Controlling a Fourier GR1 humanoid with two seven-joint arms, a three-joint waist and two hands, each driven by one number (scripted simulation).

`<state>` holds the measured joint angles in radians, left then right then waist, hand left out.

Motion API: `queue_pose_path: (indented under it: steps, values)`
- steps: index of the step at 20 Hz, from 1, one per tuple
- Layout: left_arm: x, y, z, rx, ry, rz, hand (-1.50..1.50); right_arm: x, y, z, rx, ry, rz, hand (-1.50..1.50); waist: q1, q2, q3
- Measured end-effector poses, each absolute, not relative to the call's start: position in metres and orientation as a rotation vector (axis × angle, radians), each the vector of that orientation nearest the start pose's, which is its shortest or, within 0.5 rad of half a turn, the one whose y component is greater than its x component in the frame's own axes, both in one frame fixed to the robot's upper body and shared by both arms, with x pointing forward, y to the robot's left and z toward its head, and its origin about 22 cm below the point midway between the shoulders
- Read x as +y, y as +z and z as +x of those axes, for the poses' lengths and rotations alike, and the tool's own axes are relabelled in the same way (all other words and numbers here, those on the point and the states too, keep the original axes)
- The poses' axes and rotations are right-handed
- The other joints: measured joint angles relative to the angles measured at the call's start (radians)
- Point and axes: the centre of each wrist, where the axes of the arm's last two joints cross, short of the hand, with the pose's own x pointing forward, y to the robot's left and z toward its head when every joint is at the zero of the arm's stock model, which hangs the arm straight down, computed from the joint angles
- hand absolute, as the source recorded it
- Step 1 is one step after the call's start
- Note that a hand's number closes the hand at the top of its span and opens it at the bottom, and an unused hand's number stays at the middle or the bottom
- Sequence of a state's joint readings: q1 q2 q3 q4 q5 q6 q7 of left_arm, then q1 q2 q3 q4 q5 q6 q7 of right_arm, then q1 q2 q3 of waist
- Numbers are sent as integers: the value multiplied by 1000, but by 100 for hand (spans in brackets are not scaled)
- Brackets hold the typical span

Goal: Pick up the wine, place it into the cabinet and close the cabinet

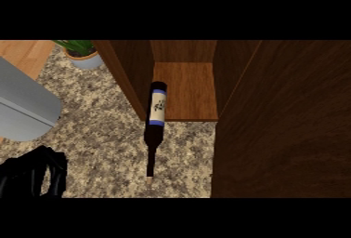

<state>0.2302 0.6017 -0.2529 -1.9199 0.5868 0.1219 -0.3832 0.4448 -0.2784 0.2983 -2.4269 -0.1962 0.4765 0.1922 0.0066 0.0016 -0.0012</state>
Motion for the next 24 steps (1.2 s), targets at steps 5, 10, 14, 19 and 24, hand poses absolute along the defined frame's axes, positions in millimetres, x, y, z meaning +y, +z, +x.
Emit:
queue_pose_path:
  steps: [5,10,14,19,24]
  values:
    - [298,61,175,-1887,-66,-216,150,-202,135,120,-1660,704,606,150,9,3,1]
    - [311,63,170,-1876,-82,-232,150,-186,147,133,-1676,741,628,150,14,1,1]
    - [318,65,169,-1876,-80,-236,150,-169,157,152,-1685,746,655,150,17,0,0]
    - [323,63,166,-1880,-87,-237,150,-136,171,170,-1683,787,743,150,19,-1,0]
    - [321,64,170,-1876,-84,-243,150,-93,194,181,-1687,740,836,150,14,-1,0]
